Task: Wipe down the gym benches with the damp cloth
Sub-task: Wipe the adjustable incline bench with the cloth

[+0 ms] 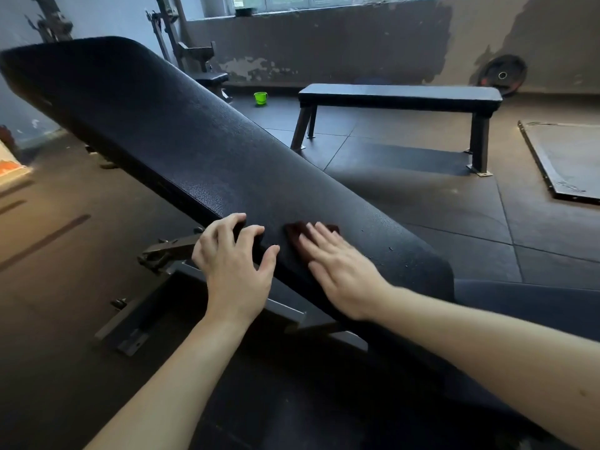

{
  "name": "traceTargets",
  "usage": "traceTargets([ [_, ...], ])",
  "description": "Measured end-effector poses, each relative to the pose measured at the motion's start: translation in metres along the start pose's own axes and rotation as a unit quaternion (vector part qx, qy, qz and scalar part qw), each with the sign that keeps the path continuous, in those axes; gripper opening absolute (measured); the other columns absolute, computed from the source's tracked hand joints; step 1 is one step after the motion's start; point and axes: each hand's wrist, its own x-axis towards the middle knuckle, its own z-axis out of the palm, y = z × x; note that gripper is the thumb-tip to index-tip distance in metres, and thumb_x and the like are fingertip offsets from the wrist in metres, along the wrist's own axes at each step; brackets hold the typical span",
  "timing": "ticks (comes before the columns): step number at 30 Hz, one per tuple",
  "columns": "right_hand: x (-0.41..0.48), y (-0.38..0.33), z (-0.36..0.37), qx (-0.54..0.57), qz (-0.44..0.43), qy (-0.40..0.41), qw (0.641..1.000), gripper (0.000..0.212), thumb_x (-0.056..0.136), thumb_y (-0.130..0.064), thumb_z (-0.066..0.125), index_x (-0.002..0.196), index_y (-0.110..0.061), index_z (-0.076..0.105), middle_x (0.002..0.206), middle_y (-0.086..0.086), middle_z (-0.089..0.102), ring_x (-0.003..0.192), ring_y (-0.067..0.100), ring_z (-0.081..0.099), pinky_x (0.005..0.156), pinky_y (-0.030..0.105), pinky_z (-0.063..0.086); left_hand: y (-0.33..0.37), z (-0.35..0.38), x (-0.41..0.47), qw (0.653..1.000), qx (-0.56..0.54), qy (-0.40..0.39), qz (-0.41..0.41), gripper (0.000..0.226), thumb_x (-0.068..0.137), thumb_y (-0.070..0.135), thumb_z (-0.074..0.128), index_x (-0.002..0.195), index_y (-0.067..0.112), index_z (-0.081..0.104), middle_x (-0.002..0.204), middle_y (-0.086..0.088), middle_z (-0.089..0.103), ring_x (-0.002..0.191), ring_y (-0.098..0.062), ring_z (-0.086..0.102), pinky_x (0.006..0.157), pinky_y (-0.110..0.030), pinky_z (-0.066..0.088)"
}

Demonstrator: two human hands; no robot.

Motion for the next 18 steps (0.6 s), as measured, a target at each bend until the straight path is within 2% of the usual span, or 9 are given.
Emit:
traceTargets([
  [4, 0.056, 0.028, -0.016, 0.051, 0.155, 0.018, 0.986, 0.054, 0.111, -0.026, 0.031, 0.163, -0.016, 0.021, 0.172, 0.008, 0.01, 0.159, 0.022, 0.004, 0.129, 0.038, 0.004, 0.003, -0.002, -0.003, 1.0, 0.005, 0.0, 0.008, 0.034, 0.088, 0.04, 0.073, 0.117, 0.023, 0.068, 0.139, 0.002, 0.049, 0.134, -0.024, 0.036, 0.109, -0.051, 0.025],
  [6, 0.065, 0.026, -0.017, 0.06, 0.185, 0.015, 0.981, 0.055, 0.111, -0.025, 0.028, 0.164, -0.014, 0.018, 0.172, 0.01, 0.007, 0.159, 0.025, 0.002, 0.129, 0.039, 0.003, 0.006, -0.002, -0.003, 1.0, 0.008, -0.008, 0.012, 0.034, 0.088, 0.04, 0.073, 0.116, 0.023, 0.068, 0.139, 0.002, 0.05, 0.135, -0.024, 0.036, 0.11, -0.051, 0.024],
  [8, 0.055, 0.014, -0.013, 0.071, 0.181, 0.026, 0.981, 0.055, 0.111, -0.025, 0.03, 0.164, -0.013, 0.018, 0.172, 0.011, 0.008, 0.159, 0.025, 0.001, 0.128, 0.037, 0.001, 0.009, -0.002, -0.003, 1.0, 0.01, -0.014, 0.016, 0.032, 0.086, 0.039, 0.075, 0.114, 0.022, 0.069, 0.137, 0.003, 0.051, 0.134, -0.024, 0.038, 0.109, -0.051, 0.024],
  [12, 0.001, -0.013, 0.001, 0.063, 0.103, 0.058, 0.991, 0.055, 0.11, -0.025, 0.039, 0.163, -0.016, 0.025, 0.172, 0.004, 0.011, 0.159, 0.018, 0.001, 0.124, 0.024, -0.004, 0.014, -0.001, -0.002, 1.0, 0.015, -0.007, 0.022, 0.027, 0.084, 0.035, 0.076, 0.108, 0.023, 0.071, 0.133, 0.003, 0.056, 0.131, -0.025, 0.041, 0.108, -0.05, 0.026],
  [16, -0.023, -0.021, 0.002, 0.051, 0.069, 0.027, 0.996, 0.055, 0.111, -0.028, 0.038, 0.163, -0.022, 0.024, 0.171, -0.006, 0.007, 0.158, 0.011, -0.003, 0.127, 0.027, 0.001, 0.014, 0.0, -0.002, 0.999, 0.028, -0.002, 0.039, 0.024, 0.087, 0.034, 0.074, 0.108, 0.023, 0.072, 0.131, 0.005, 0.058, 0.129, -0.023, 0.042, 0.108, -0.048, 0.024],
  [18, -0.011, -0.015, -0.001, 0.053, 0.079, 0.02, 0.995, 0.055, 0.11, -0.026, 0.038, 0.163, -0.021, 0.024, 0.172, -0.003, 0.008, 0.159, 0.012, -0.001, 0.127, 0.026, 0.001, 0.015, 0.001, -0.001, 0.999, 0.028, -0.002, 0.045, 0.023, 0.087, 0.034, 0.074, 0.107, 0.023, 0.073, 0.13, 0.005, 0.059, 0.128, -0.023, 0.043, 0.107, -0.047, 0.024],
])
